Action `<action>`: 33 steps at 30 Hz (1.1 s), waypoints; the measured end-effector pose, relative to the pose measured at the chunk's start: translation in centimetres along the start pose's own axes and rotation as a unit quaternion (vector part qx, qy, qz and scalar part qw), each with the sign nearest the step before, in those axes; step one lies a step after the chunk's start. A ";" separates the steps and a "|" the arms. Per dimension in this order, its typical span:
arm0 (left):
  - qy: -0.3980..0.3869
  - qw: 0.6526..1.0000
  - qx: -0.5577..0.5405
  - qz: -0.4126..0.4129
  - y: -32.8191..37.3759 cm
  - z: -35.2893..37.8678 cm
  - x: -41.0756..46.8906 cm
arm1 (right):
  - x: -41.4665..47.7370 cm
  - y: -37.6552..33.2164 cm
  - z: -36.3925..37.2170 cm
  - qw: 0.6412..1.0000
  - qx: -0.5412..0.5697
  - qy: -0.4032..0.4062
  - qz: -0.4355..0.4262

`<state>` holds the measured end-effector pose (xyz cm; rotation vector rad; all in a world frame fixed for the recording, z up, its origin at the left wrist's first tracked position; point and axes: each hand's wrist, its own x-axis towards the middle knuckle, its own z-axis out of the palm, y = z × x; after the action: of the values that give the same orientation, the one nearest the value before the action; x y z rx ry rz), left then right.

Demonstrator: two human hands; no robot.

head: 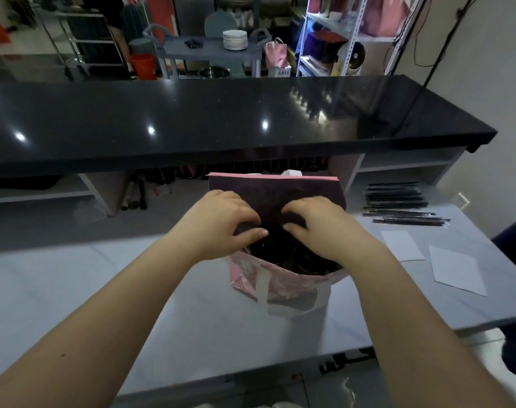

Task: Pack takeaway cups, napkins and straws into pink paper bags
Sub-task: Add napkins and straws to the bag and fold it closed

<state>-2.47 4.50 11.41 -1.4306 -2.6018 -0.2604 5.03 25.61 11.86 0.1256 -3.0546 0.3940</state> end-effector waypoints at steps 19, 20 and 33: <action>0.186 0.682 -0.568 -0.422 -0.7 1.7 -5.7 | 6.3 -3.3 1.7 0.725 0.544 -0.339 0.251; 0.154 0.626 -0.615 -0.455 -0.4 2.4 -5.8 | 6.5 -3.3 2.1 0.718 0.542 -0.348 0.262; 0.046 0.413 -0.776 -0.475 0.8 6.2 -4.5 | 7.8 -4.9 5.4 0.704 0.523 -0.399 0.267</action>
<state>0.22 2.67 4.44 0.6417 -2.0993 -3.1442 -2.61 18.99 8.46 -0.7575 -2.9171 2.6761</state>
